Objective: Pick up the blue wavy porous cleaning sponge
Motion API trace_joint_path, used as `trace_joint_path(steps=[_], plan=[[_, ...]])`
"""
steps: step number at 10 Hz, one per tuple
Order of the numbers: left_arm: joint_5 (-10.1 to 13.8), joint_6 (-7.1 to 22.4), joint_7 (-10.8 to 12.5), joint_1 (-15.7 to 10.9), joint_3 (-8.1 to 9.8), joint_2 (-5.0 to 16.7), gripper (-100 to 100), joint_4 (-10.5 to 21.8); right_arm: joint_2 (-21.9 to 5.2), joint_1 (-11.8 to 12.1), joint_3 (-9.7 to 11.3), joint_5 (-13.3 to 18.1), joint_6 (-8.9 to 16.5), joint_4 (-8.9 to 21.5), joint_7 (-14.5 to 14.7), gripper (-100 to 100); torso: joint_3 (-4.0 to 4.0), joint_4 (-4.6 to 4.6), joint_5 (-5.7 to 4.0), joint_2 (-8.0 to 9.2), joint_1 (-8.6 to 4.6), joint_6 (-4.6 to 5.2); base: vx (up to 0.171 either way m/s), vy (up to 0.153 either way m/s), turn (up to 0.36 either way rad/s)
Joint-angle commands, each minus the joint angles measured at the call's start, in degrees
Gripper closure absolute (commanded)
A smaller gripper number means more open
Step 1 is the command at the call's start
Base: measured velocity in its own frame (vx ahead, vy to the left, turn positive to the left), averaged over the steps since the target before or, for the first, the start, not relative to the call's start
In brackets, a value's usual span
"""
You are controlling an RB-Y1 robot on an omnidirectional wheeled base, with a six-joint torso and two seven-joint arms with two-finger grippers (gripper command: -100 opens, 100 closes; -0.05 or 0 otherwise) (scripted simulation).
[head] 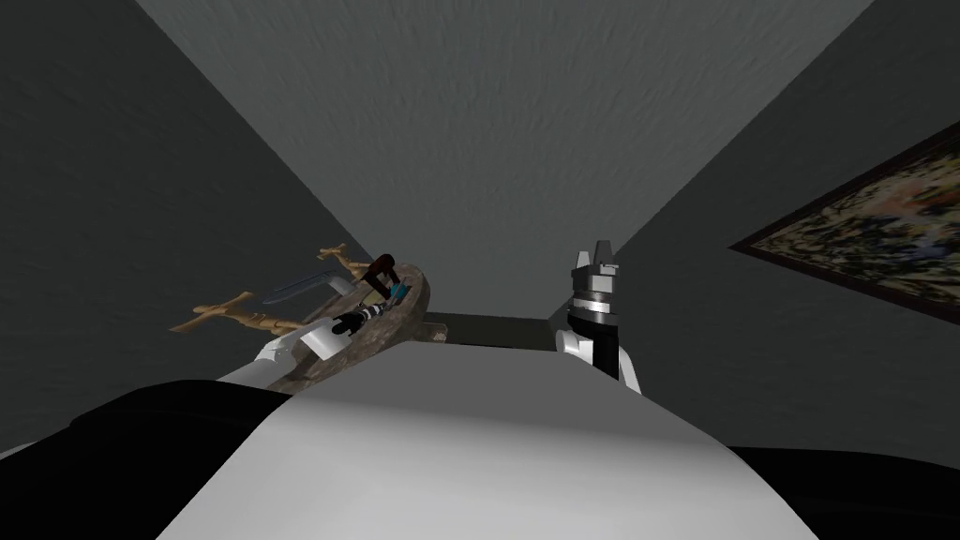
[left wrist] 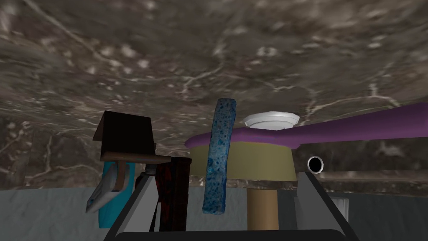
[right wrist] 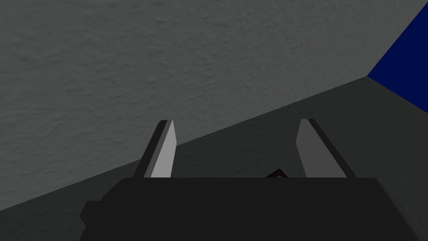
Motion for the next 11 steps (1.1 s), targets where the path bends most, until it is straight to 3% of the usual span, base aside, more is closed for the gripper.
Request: trace_joint_path(steps=[1, 2, 5, 6, 7, 11], plan=[[0.57, -0.98, 0.21, -0.32, 0.23, -0.24, -100, 2.58, 0.0, 0.0, 0.0, 0.0, 0.0, 0.0, 0.0, 0, 0.0, 0.0, 0.0, 0.0, 0.0, 0.0, -0.056, -0.007, -0.236], [0.57, -0.98, 0.21, -0.32, 0.23, -0.24, -100, 2.58, 0.0, 0.0, 0.0, 0.0, 0.0, 0.0, 0.0, 0, 0.01, 0.0, 0.0, 0.02, 0.01, -0.01, -0.042, -0.005, -0.051], [1.75, -2.48, 0.49, -1.3, 0.39, -0.71, -100, 7.31, 0.0, 0.0, 0.0, 0.0, 0.0, 0.0, 0.0, 0, 0.02, 0.01, 0.0, 0.04, -0.01, -0.03, -0.058, -0.019, -0.169], [1.51, -2.01, 0.51, -0.84, 0.53, -0.51, -100, 5.98, 0.0, 0.0, 0.0, 0.0, 0.0, 0.0, 0.0, 0, 0.02, 0.01, 0.0, 0.04, -0.02, -0.01, -0.025, -0.005, -0.039], [1.55, -2.05, 0.51, -0.92, 0.51, -0.53, 100, 6.17, 0.0, 0.01, -0.01, 0.0, 0.0, 0.0, 0.0, 0, -0.03, -0.01, 0.01, -0.06, 0.02, -0.05, 0.0, 0.0, 0.0], [1.52, -2.02, 0.47, -0.91, 0.52, -0.5, 100, 6.15, 0.0, 0.02, -0.01, 0.0, 0.0, 0.0, 0.0, 0, -0.1, -0.04, 0.07, -0.19, 0.12, -0.05, 0.0, 0.0, 0.0]])
